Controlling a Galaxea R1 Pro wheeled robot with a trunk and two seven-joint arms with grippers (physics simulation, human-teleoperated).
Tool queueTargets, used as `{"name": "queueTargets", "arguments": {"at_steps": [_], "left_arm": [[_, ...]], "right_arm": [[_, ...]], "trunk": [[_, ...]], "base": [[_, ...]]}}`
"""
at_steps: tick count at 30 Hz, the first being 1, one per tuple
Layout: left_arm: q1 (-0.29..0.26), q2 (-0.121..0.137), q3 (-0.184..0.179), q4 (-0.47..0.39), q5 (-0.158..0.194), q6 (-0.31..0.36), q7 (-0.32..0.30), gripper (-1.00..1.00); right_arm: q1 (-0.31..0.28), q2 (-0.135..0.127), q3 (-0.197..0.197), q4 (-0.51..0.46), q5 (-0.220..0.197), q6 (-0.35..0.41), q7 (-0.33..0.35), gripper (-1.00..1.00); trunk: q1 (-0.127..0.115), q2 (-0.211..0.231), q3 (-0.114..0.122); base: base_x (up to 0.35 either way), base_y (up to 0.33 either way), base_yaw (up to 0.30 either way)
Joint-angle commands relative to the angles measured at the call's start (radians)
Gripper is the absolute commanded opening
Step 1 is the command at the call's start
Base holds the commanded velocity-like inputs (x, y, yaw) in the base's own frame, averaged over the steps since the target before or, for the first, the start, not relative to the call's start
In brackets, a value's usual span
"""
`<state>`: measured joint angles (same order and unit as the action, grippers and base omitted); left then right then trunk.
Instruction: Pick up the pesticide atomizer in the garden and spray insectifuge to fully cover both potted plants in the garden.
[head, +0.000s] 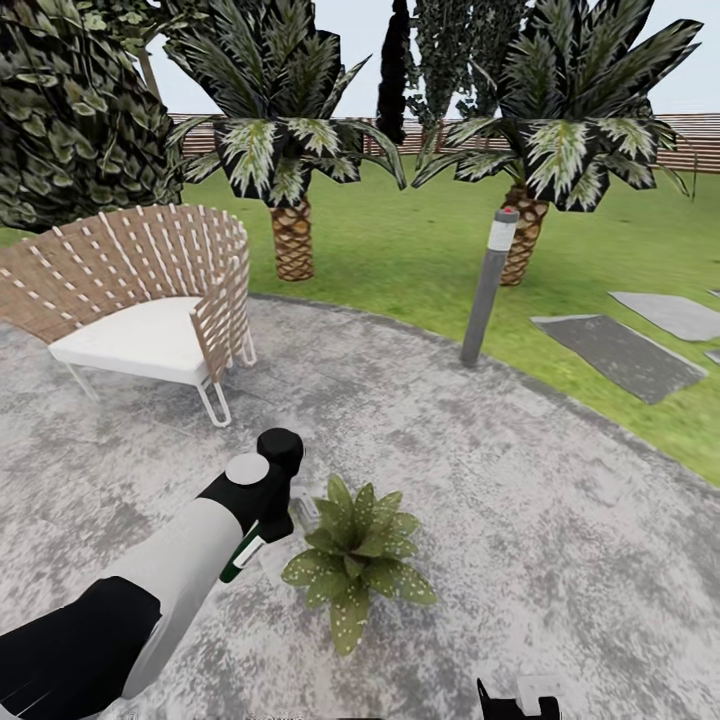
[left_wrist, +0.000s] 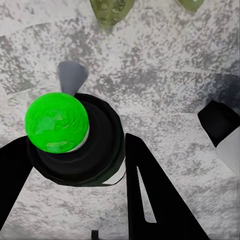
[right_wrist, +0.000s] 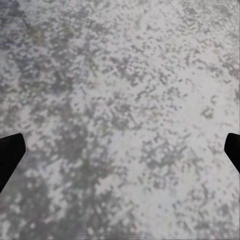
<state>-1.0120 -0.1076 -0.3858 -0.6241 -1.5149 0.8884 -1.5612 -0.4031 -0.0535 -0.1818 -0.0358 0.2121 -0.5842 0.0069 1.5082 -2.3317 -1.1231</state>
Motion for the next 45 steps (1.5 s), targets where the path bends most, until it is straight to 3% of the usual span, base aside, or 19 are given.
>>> {"name": "queueTargets", "arguments": {"at_steps": [1,13,16,22,27,31,34,37,45], "left_arm": [[-0.001,0.001,-0.003,0.0,-0.008,0.011,-0.01,-1.0],[0.013,0.002,0.0,0.046,-0.013,0.013,-0.01,-1.0],[0.015,0.001,-0.001,0.047,-0.013,0.06,-0.01,-1.0],[0.012,0.002,0.007,0.043,-0.01,0.069,-0.01,-1.0],[0.013,-0.001,0.01,0.04,0.011,0.062,-0.01,-1.0],[0.013,-0.019,0.007,0.033,0.067,0.06,-0.01,-1.0],[0.01,-0.033,0.005,0.032,0.09,0.058,-0.01,-1.0],[0.008,-0.046,0.003,0.036,0.095,0.057,-0.01,-1.0],[0.015,-0.043,0.001,0.048,0.094,0.053,-0.01,-1.0]], "right_arm": [[0.0,0.0,-0.008,0.001,0.01,-0.003,0.001,1.0],[0.0,-0.016,-0.008,0.001,0.01,-0.003,0.002,1.0],[0.0,-0.016,-0.008,0.001,0.01,-0.002,0.002,1.0],[0.0,-0.017,-0.008,0.001,0.01,-0.003,0.002,1.0],[0.0,-0.018,-0.008,0.001,0.01,-0.003,0.001,1.0],[0.0,-0.019,-0.008,0.001,0.01,-0.003,0.001,1.0],[0.0,-0.019,-0.008,0.001,0.01,-0.003,0.001,1.0],[0.0,-0.019,-0.008,0.001,0.01,-0.003,0.001,1.0],[0.0,-0.019,-0.008,0.001,0.01,-0.003,0.001,1.0]], "trunk": [[0.0,0.0,-0.001],[0.0,0.0,-0.001],[0.0,0.0,-0.001],[0.0,0.0,-0.001],[0.0,0.0,-0.001],[0.0,0.0,-0.001],[0.0,0.0,-0.001],[0.0,0.0,-0.001],[0.0,0.0,-0.001]], "base": [[0.0,0.0,0.133],[0.0,0.0,0.017],[0.0,0.0,0.0],[0.0,0.0,0.0],[0.0,0.0,0.0],[0.0,0.0,0.0],[0.0,0.0,0.0],[0.0,0.0,0.0],[0.0,0.0,0.0]]}}
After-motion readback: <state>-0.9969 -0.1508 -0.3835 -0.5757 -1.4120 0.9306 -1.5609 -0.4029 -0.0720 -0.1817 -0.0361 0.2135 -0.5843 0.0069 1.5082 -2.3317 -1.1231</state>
